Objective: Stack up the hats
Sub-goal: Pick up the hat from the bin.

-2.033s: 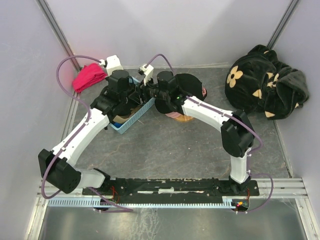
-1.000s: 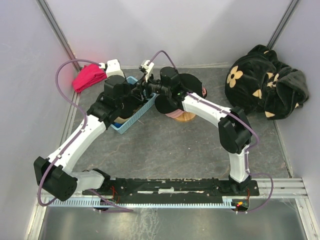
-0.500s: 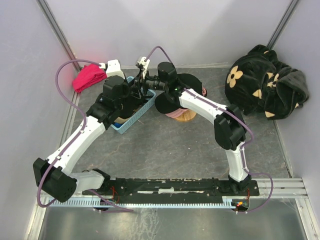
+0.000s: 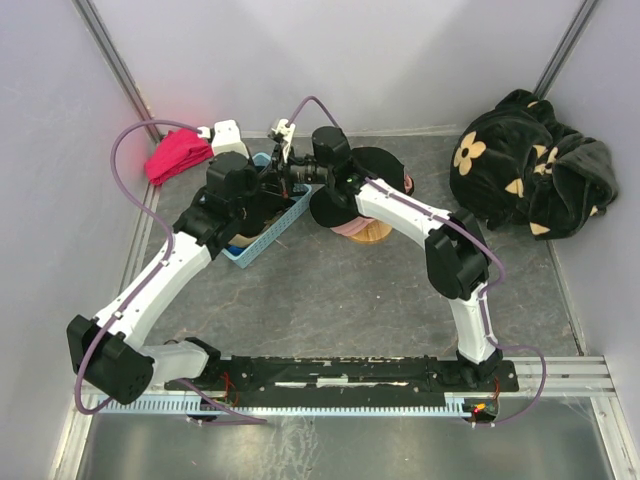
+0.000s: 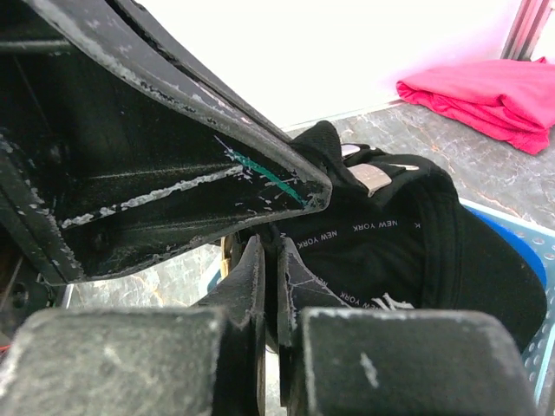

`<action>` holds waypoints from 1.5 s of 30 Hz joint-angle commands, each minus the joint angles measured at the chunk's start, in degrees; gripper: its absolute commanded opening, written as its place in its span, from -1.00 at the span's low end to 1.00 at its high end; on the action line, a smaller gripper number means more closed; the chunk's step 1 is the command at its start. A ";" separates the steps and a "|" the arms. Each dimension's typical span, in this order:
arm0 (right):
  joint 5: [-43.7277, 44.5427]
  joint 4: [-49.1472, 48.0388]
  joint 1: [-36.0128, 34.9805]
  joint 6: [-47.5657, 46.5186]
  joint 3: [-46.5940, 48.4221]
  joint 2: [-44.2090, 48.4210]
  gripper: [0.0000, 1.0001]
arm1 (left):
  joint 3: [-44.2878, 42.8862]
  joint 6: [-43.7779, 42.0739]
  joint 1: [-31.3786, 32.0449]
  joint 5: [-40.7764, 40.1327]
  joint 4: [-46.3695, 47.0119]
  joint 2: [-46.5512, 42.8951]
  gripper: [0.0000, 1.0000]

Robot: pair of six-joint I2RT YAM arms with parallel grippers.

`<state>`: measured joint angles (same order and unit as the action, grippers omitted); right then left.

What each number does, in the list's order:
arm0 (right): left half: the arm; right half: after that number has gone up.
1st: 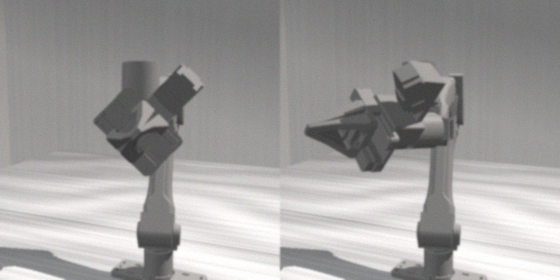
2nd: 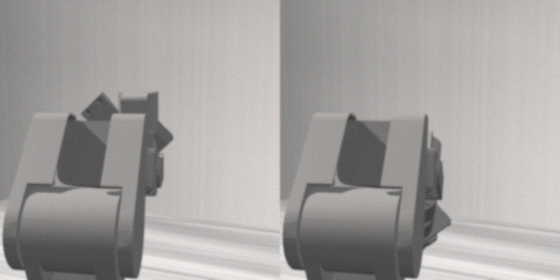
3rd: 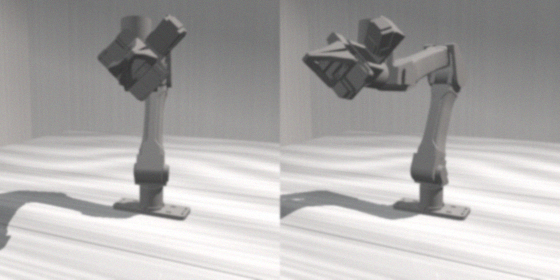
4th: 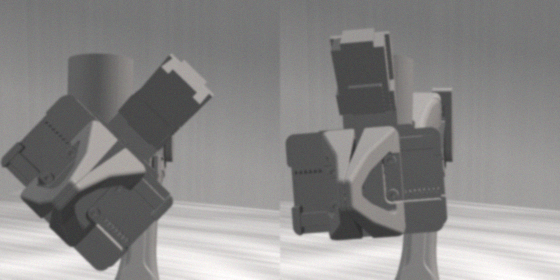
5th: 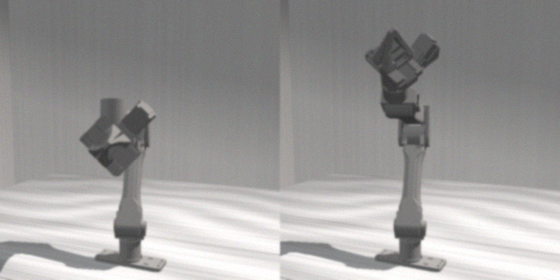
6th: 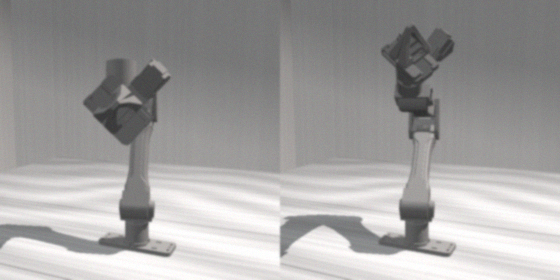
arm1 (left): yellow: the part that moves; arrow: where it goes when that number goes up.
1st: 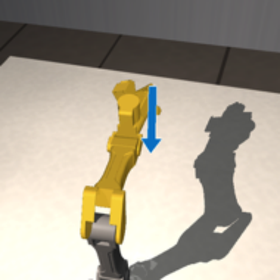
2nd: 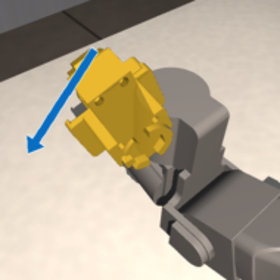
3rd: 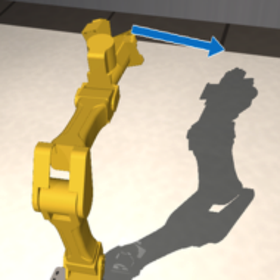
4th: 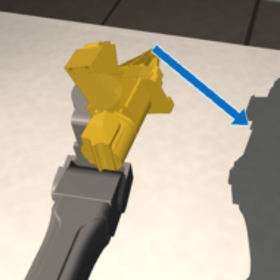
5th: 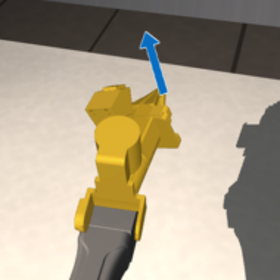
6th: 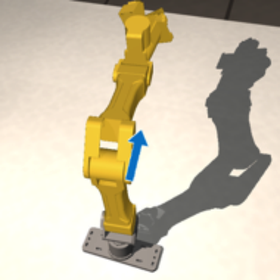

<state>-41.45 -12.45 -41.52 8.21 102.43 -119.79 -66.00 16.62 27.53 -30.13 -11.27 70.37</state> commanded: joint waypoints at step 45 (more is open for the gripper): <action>40.65 -42.90 3.67 33.88 -11.77 5.14 -0.97 | 12.92 26.95 -0.48 -19.48 9.84 -3.15 0.32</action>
<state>-5.19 -49.19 -37.54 39.40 88.01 -115.83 -55.00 43.40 27.35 -49.36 -7.84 67.46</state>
